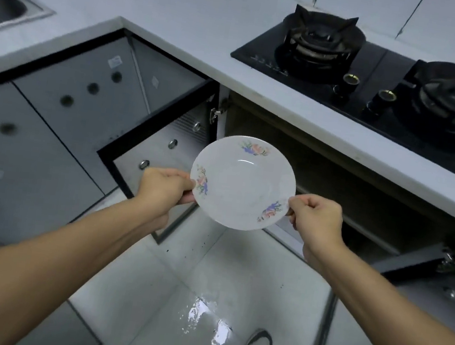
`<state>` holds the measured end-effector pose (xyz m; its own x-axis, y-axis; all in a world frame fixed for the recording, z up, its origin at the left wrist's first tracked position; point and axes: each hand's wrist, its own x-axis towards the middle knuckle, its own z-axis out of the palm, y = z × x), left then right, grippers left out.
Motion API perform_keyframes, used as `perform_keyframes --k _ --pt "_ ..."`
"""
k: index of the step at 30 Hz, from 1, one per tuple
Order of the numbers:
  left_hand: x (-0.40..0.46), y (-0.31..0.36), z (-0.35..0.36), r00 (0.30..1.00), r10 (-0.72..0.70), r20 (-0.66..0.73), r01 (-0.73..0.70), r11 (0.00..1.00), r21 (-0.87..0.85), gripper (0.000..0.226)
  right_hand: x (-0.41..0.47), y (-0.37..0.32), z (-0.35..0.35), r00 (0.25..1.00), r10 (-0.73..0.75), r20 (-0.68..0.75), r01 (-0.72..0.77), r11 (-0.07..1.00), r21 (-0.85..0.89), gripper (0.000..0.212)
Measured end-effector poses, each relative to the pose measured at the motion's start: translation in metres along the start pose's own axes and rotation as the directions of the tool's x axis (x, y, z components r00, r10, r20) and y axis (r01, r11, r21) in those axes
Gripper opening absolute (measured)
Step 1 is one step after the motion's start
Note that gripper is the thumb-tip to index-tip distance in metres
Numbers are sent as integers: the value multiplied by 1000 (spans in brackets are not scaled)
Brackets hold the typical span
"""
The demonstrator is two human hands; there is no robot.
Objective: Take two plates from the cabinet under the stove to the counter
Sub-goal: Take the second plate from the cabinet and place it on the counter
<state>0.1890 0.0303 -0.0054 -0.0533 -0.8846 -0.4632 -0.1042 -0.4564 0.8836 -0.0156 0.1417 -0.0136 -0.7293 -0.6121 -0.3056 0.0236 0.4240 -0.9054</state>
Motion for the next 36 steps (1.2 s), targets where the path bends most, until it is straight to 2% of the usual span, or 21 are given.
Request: perform_keyframes --k 10,16,21,32,36 --pt "-119 64 -18 999 38 32 -36 999 -40 13 -99 -69 -75 996 -77 -45 78 997 9 17" --pt "-179 96 1 996 70 61 -68 997 -26 5 -126 -99 -138 994 -103 -34 103 995 10 16" --pt "-226 120 32 996 59 67 -58 998 -21 4 -136 -128 -195 994 -106 -41 108 993 49 25" --pt "-288 192 97 971 95 220 -94 995 -16 1 -162 -181 -298 977 -99 -189 111 992 52 17" --pt "-302 210 115 950 97 297 -104 995 10 7 -178 -192 -323 963 -89 -255 112 991 74 17"
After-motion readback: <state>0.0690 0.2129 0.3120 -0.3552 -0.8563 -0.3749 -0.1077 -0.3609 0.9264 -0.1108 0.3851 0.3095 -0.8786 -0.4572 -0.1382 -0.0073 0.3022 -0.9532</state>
